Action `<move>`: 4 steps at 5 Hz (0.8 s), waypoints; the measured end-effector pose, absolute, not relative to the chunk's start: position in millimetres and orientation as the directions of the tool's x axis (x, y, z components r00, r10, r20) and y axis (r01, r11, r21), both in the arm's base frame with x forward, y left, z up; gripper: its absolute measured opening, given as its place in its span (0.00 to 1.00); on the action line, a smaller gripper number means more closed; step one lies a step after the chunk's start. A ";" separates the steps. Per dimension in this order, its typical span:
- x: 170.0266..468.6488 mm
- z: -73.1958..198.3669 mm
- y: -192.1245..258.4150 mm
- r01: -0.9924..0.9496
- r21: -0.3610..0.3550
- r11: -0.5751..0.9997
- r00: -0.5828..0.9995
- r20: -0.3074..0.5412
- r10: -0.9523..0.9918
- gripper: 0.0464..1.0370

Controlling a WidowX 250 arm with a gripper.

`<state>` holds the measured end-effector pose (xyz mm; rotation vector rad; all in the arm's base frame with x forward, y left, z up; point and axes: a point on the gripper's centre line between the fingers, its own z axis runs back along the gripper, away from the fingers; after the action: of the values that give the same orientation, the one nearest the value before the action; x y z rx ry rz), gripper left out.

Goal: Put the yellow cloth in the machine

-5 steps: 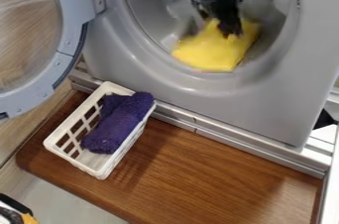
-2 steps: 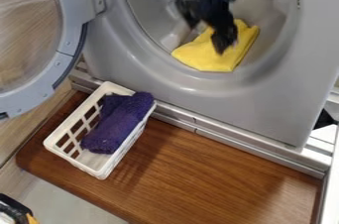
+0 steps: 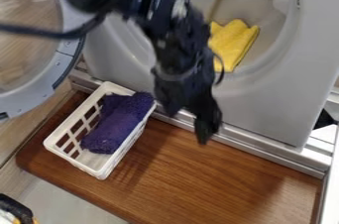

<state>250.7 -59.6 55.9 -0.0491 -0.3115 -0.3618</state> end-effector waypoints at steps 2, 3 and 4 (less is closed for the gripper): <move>233.3 40.4 -63.6 0.313 0.025 0.950 0.919 0.247 -0.309 0.96; 224.1 31.2 -65.9 0.222 0.132 0.966 0.955 0.169 -0.242 0.96; 225.1 32.0 -64.5 0.216 0.137 0.967 0.956 0.173 -0.238 0.96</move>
<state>225.1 -64.5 32.0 0.1176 -0.1892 -0.2305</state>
